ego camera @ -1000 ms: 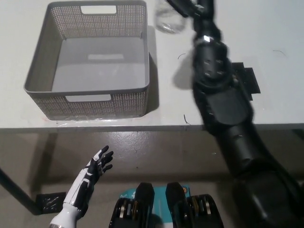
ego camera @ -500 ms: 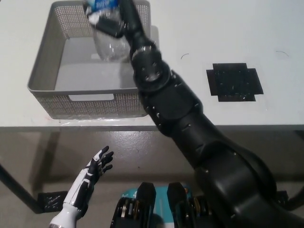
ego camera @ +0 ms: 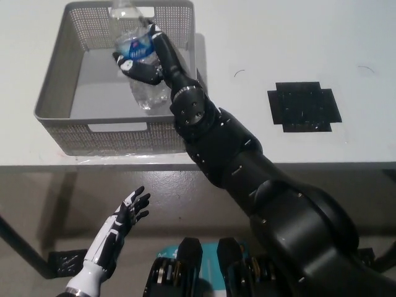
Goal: Use the right hand to pick up a water botttle and place it into a container on the left side
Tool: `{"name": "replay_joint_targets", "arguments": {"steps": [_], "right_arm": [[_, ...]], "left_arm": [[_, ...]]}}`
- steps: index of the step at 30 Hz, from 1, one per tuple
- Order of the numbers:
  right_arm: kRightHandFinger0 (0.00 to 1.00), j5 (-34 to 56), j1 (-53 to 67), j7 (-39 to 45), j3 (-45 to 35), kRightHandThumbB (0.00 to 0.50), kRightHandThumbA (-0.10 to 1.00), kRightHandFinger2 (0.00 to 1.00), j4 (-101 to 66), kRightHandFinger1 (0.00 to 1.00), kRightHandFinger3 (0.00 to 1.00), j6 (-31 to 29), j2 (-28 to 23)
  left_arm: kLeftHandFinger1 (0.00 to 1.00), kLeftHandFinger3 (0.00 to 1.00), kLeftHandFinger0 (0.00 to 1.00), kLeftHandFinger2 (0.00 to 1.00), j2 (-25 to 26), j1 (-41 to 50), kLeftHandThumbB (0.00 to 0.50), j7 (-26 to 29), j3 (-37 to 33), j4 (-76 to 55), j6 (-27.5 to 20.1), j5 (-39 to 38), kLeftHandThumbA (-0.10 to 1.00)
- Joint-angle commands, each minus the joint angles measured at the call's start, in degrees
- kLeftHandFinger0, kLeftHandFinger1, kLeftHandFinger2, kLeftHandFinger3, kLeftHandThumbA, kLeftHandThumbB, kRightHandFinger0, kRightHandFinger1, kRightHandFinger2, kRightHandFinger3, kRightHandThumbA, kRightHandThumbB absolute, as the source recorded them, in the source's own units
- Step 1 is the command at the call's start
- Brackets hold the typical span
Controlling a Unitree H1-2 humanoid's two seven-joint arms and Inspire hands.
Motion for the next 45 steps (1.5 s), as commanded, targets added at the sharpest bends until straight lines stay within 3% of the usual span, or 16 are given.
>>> {"name": "replay_joint_targets", "arguments": {"steps": [1,8,15,16,18,19,21,23,26,30,32,39,45], "right_arm": [[1.00,-2.0,-3.1,4.0,1.5,0.476,0.98,1.00,-1.0,1.00,1.00,-1.4,-1.2],[1.00,-2.7,-2.5,0.5,2.1,0.475,1.00,1.00,-2.3,1.00,1.00,-4.6,-1.9],[1.00,-2.0,-1.9,-0.5,0.7,0.429,1.00,1.00,-8.3,1.00,1.00,-8.7,-3.6],[1.00,-1.4,-1.3,0.2,0.1,0.432,1.00,1.00,-10.3,1.00,1.00,-9.4,-4.1],[1.00,-0.6,-0.2,0.7,-1.0,0.492,1.00,1.00,-15.3,1.00,1.00,-9.3,-4.9],[1.00,-0.9,2.9,2.1,-1.4,0.461,1.00,1.00,-26.1,1.00,1.00,-7.1,-6.8],[1.00,-0.3,7.2,4.6,-2.3,0.492,1.00,1.00,-39.3,1.00,1.00,-1.4,-8.6],[1.00,0.5,12.1,6.9,-3.2,0.487,1.00,1.00,-52.8,1.00,1.00,2.1,-11.0],[1.00,1.6,19.5,9.0,-4.3,0.439,1.00,1.00,-68.9,1.00,1.00,4.8,-14.2],[1.00,6.5,29.2,10.3,-7.2,0.399,1.00,1.00,-82.4,1.00,1.00,4.1,-18.0],[1.00,8.8,35.0,10.0,-8.8,0.439,1.00,1.00,-87.9,1.00,1.00,4.2,-19.4],[1.00,8.5,48.9,7.7,-8.9,0.393,1.00,1.00,-92.0,1.00,1.00,0.2,-20.0],[1.00,9.2,59.4,8.1,-7.0,0.384,1.00,1.00,-87.2,1.00,1.00,-3.4,-19.1]], "left_arm": [[1.00,1.00,1.00,1.00,0.7,-0.5,0.219,-0.5,0.0,-1.9,-1.0,0.1,1.00],[1.00,1.00,1.00,1.00,0.5,-0.3,0.221,-0.4,-0.1,-1.4,-1.8,0.5,1.00],[1.00,1.00,1.00,1.00,0.2,0.0,0.226,-0.2,-0.2,-1.3,-1.5,0.9,1.00],[1.00,1.00,1.00,1.00,0.3,0.1,0.224,-0.3,-0.2,-1.5,-1.4,1.0,1.00],[1.00,1.00,1.00,1.00,0.5,0.0,0.242,-0.1,-0.2,-1.8,-1.1,1.4,1.00],[1.00,1.00,1.00,1.00,0.7,-0.2,0.247,-0.3,-0.1,-1.6,-1.2,1.3,1.00],[1.00,1.00,1.00,1.00,1.1,-0.3,0.237,-0.9,-0.1,-1.5,-1.3,0.8,1.00],[1.00,1.00,1.00,1.00,1.4,-0.5,0.216,-1.4,0.0,-1.6,-1.6,0.3,1.00],[1.00,1.00,1.00,1.00,1.3,-0.4,0.187,-1.4,0.3,-1.8,-1.0,-0.4,1.00],[1.00,1.00,1.00,1.00,0.9,0.2,0.195,-1.1,0.4,-2.2,-0.7,-0.5,1.00],[1.00,1.00,1.00,1.00,0.7,0.5,0.193,-1.1,0.4,-2.4,-0.1,-0.9,1.00],[1.00,1.00,1.00,1.00,0.9,0.3,0.152,-0.4,0.6,-1.4,-1.2,0.4,1.00],[1.00,1.00,1.00,1.00,0.1,1.4,0.205,-0.5,0.6,-1.3,-0.9,-0.8,1.00]]}}
